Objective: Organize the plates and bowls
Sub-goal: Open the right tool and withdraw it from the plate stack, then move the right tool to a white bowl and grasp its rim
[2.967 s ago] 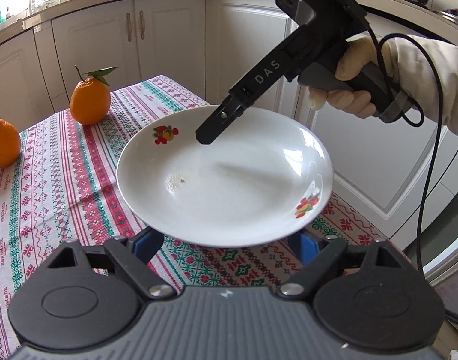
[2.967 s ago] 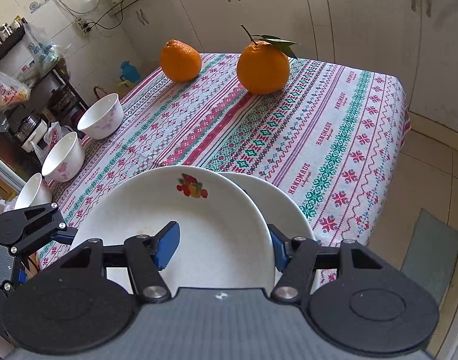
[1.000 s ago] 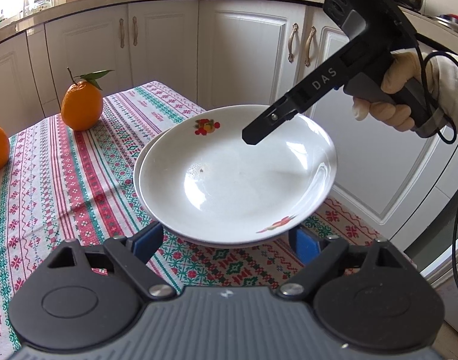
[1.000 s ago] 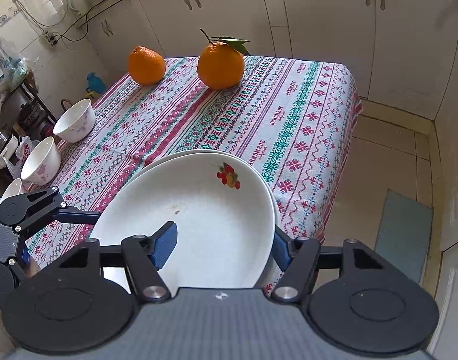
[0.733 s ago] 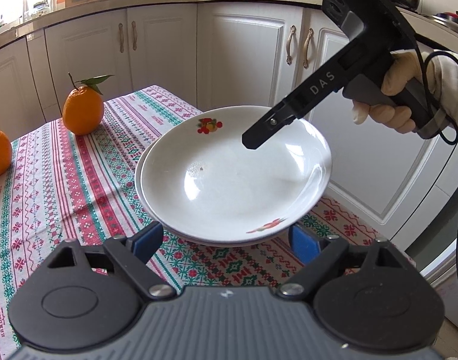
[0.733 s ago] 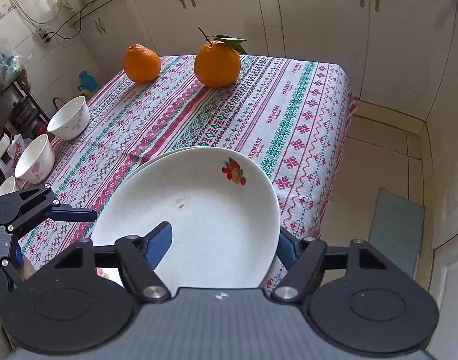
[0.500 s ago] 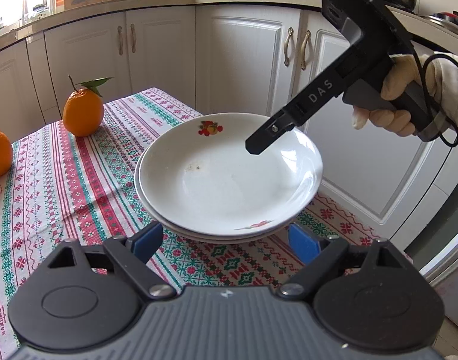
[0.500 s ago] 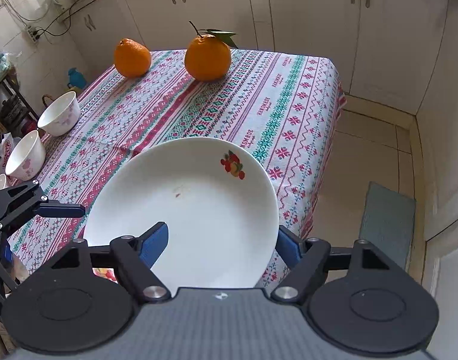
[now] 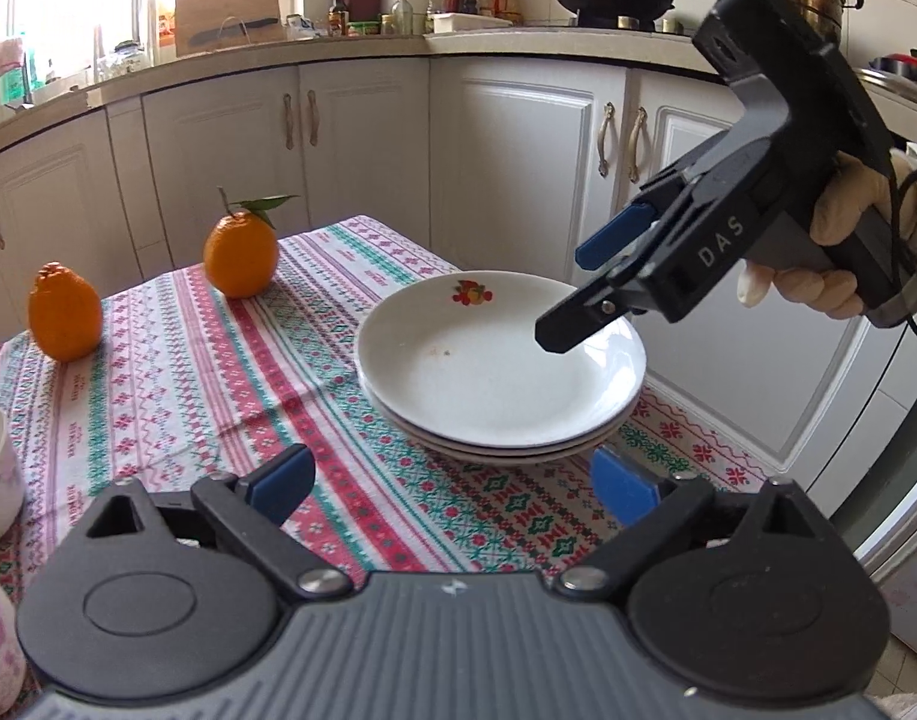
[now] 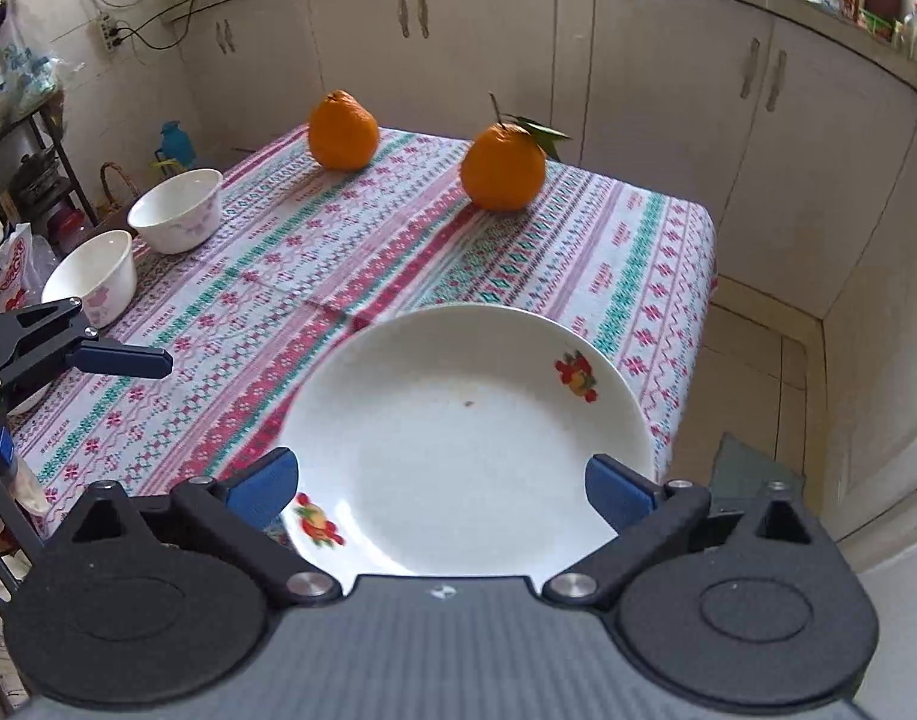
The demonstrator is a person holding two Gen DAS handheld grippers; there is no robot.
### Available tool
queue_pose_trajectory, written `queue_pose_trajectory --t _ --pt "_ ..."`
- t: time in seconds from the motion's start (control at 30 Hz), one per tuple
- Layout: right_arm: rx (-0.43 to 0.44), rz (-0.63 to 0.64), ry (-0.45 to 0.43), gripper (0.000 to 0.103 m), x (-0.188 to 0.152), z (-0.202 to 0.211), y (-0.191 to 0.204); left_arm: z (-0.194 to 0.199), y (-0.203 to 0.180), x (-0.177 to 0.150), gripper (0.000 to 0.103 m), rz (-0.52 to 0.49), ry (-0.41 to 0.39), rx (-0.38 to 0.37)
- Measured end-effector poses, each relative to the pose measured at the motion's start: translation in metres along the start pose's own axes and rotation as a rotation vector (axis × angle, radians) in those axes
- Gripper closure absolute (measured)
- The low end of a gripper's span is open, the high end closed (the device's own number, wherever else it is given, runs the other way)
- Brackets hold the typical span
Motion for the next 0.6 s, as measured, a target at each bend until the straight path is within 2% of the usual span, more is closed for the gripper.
queue_pose_trajectory --t 0.17,0.33,0.6 --pt "0.013 0.065 -0.06 0.0 0.008 -0.001 0.053 0.043 0.032 -0.018 0.004 0.028 -0.019 0.1" --pt "0.006 0.135 -0.106 0.0 0.008 -0.015 0.109 0.084 0.058 -0.046 0.004 0.058 -0.005 0.182" --pt "0.09 0.146 -0.171 0.0 0.003 -0.031 0.194 0.141 0.081 -0.098 0.004 0.06 0.019 0.293"
Point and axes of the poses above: each gripper's, at about its wrist camera, not at the fingertips, and z roughly against the way its jaws point, y to its left, x to its top, the point moved 8 cm from there along -z, roughly the way its jaws point, and after that the axes turned 9 degrees about -z, right-handed, at the moved point
